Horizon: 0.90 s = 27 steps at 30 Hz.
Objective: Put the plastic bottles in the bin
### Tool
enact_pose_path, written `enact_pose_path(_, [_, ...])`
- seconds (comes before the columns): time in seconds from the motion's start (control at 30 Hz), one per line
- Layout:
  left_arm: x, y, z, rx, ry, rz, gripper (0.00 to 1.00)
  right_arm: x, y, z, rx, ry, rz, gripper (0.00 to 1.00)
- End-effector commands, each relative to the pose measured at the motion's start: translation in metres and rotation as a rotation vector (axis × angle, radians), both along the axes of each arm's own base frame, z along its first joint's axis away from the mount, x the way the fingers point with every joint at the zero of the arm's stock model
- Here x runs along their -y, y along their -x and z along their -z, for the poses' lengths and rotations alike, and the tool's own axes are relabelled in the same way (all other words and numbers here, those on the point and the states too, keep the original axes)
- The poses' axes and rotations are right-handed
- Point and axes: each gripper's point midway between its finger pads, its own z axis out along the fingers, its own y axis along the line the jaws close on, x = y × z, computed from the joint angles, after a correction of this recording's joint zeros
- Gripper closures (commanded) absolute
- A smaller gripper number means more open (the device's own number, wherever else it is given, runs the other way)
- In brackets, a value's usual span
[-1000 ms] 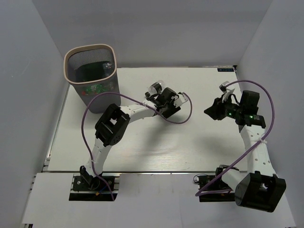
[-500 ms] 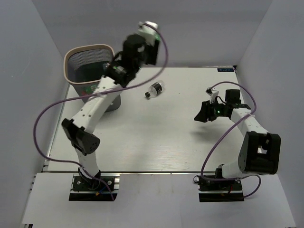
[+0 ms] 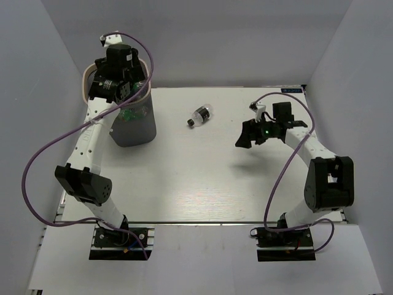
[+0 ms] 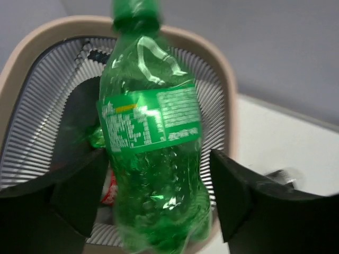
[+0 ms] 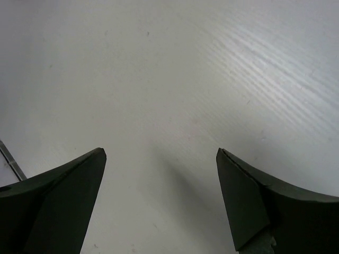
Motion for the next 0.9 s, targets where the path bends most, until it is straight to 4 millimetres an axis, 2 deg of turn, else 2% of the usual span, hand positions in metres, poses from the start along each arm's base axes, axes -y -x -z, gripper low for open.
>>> enact_pose_path(0.0, [-0.014,0.013,0.015,-0.058,0.041,-0.041,0.09,-0.017,-0.029,-0.023,0.031,-0.032,0.008,0.10])
enact_pose_path(0.03, [-0.018,0.012,0.016,-0.060,0.047,-0.042,0.07,-0.028,-0.048,-0.054,0.077,-0.061,0.005,0.10])
enact_pose_path(0.07, [-0.018,0.012,0.016,-0.060,0.047,-0.042,0.00,-0.036,-0.054,-0.038,0.008,-0.073,0.000,0.10])
enact_pose_path(0.1, [-0.014,0.012,0.007,-0.031,0.055,-0.016,0.00,-0.051,-0.073,-0.073,0.056,-0.111,-0.005,0.10])
enact_pose_path(0.13, [-0.015,0.012,0.007,-0.037,0.034,-0.007,0.00,-0.058,-0.081,-0.061,-0.006,-0.119,0.014,0.10])
enact_pose_path(0.2, [-0.005,0.017,-0.013,0.010,0.030,0.082,0.00,-0.070,-0.100,-0.073,0.016,-0.142,0.017,0.10])
enact_pose_path(0.23, [0.002,0.018,-0.016,0.018,0.016,0.137,0.00,-0.088,-0.102,-0.080,0.091,-0.126,-0.050,0.10])
enact_pose_path(0.27, [0.036,0.017,-0.031,0.072,-0.029,0.348,0.00,-0.095,-0.106,-0.077,0.116,-0.124,-0.077,0.10])
enact_pose_path(0.3, [0.055,0.020,-0.024,0.078,-0.046,0.478,0.00,-0.101,-0.107,-0.077,0.133,-0.128,-0.103,0.10])
enact_pose_path(0.33, [0.081,0.032,-0.035,0.132,-0.042,0.652,0.00,-0.107,-0.109,-0.080,0.165,-0.153,-0.133,0.10])
enact_pose_path(0.37, [0.124,0.049,-0.047,0.222,-0.030,0.938,0.00,-0.107,-0.110,-0.080,0.174,-0.166,-0.143,0.10])
enact_pose_path(0.4, [0.145,0.059,-0.043,0.229,-0.009,1.040,0.00,-0.109,-0.112,-0.081,0.188,-0.179,-0.155,0.11])
enact_pose_path(0.43, [0.163,0.057,-0.026,0.199,0.031,1.150,0.05,-0.106,-0.112,-0.074,0.173,-0.175,-0.145,0.13])
enact_pose_path(0.47, [0.173,0.056,-0.013,0.163,0.050,1.182,0.05,-0.103,-0.112,-0.072,0.167,-0.171,-0.140,0.19])
enact_pose_path(0.5, [0.181,0.055,-0.009,0.157,0.050,1.217,0.13,-0.102,-0.110,-0.073,0.164,-0.171,-0.142,0.64])
enact_pose_path(0.53, [0.192,0.055,-0.005,0.159,0.060,1.260,0.18,-0.094,-0.108,-0.065,0.161,-0.160,-0.146,1.00])
enact_pose_path(0.6, [0.210,0.046,0.019,0.133,0.085,1.301,0.36,-0.085,-0.098,-0.068,0.143,-0.149,-0.121,1.00])
enact_pose_path(0.67, [0.218,0.037,0.035,0.113,0.101,1.307,0.44,-0.061,-0.099,-0.065,0.168,-0.081,-0.039,1.00])
enact_pose_path(0.7, [0.228,0.033,0.055,0.070,0.116,1.321,0.54,-0.051,-0.094,-0.053,0.156,-0.056,-0.010,0.90])
enact_pose_path(0.73, [0.231,0.026,0.069,0.041,0.113,1.298,0.57,-0.037,-0.098,-0.072,0.242,-0.018,0.033,0.54])
enact_pose_path(0.77, [0.239,0.023,0.082,0.013,0.118,1.301,0.57,-0.021,-0.094,-0.051,0.215,0.037,0.087,0.40])
enact_pose_path(0.8, [0.239,0.017,0.094,-0.008,0.110,1.289,0.54,-0.010,-0.095,-0.050,0.225,0.058,0.112,0.33])
enact_pose_path(0.83, [0.243,0.008,0.118,-0.056,0.103,1.256,0.50,-0.005,-0.092,-0.060,0.256,0.066,0.128,0.24])
enact_pose_path(0.87, [0.247,0.006,0.133,-0.088,0.099,1.243,0.42,0.006,-0.086,-0.047,0.224,0.083,0.152,0.20])
